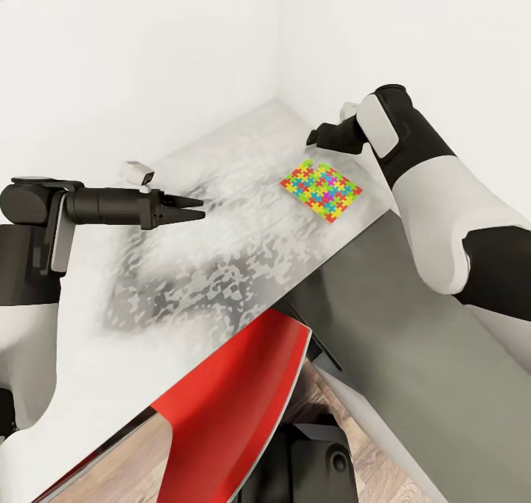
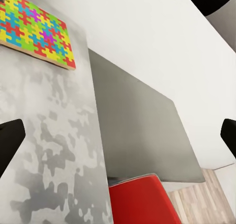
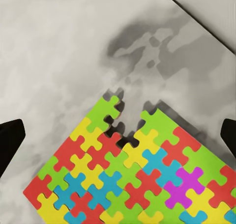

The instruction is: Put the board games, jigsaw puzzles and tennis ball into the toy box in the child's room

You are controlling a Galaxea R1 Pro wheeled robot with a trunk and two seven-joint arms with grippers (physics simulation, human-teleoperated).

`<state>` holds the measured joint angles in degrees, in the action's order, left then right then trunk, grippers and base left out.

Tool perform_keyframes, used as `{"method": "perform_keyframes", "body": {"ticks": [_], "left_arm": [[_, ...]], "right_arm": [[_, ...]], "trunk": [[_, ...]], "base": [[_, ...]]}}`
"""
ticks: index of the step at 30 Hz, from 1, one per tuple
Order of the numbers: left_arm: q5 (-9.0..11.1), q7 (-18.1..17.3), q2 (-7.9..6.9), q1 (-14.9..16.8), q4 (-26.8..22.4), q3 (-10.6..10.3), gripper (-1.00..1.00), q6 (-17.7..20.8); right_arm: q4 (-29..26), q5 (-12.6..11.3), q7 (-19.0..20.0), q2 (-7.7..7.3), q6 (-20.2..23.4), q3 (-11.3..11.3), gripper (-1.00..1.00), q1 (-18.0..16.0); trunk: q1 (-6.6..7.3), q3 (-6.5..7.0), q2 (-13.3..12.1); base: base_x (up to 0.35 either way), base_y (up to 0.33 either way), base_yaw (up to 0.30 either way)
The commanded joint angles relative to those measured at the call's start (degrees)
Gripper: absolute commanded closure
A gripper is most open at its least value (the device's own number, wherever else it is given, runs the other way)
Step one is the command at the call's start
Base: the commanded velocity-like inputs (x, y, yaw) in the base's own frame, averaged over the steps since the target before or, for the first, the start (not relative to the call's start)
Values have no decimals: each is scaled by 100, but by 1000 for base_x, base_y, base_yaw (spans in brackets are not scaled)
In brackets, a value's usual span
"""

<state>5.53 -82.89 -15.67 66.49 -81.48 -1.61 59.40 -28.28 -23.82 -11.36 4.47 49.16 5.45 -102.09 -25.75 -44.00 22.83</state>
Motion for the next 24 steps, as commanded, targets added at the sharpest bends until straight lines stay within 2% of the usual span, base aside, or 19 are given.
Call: {"method": "perform_keyframes", "body": {"ticks": [1,24], "left_arm": [[27,2,-6,4,0,-11,-100,60],[27,1,-6,4,0,-9,-100,60]], "right_arm": [[-3,-61,-50,-3,13,29,-100,-4],[-2,-61,-49,7,8,27,-100,-2]], "trunk": [[-3,-7,9],[-3,-7,9]], "base": [[0,0,0],[0,0,0]]}}
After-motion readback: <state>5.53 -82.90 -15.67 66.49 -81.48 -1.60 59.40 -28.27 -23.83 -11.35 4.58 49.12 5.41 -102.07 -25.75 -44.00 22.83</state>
